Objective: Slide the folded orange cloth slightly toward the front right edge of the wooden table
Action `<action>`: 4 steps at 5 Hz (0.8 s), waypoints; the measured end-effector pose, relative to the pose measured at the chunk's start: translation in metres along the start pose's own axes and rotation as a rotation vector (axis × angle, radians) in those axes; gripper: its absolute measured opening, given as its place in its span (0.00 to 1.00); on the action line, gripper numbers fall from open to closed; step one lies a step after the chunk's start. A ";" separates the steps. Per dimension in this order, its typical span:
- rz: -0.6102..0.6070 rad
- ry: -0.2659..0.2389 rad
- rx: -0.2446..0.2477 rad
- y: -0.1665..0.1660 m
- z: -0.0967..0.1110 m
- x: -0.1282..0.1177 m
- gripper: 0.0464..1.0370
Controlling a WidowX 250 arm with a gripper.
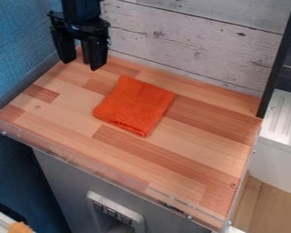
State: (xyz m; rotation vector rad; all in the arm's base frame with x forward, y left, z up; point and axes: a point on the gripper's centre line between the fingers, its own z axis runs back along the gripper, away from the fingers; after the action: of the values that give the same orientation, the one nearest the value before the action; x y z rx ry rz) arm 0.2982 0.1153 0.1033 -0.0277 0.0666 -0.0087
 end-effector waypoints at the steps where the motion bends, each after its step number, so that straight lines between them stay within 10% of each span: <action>1: 0.000 -0.001 0.001 0.000 0.000 0.000 0.96; 4: -0.031 -0.055 0.039 -0.030 0.000 0.010 0.96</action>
State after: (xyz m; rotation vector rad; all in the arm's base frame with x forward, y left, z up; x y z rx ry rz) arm 0.3082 0.0854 0.1039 0.0103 0.0110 -0.0401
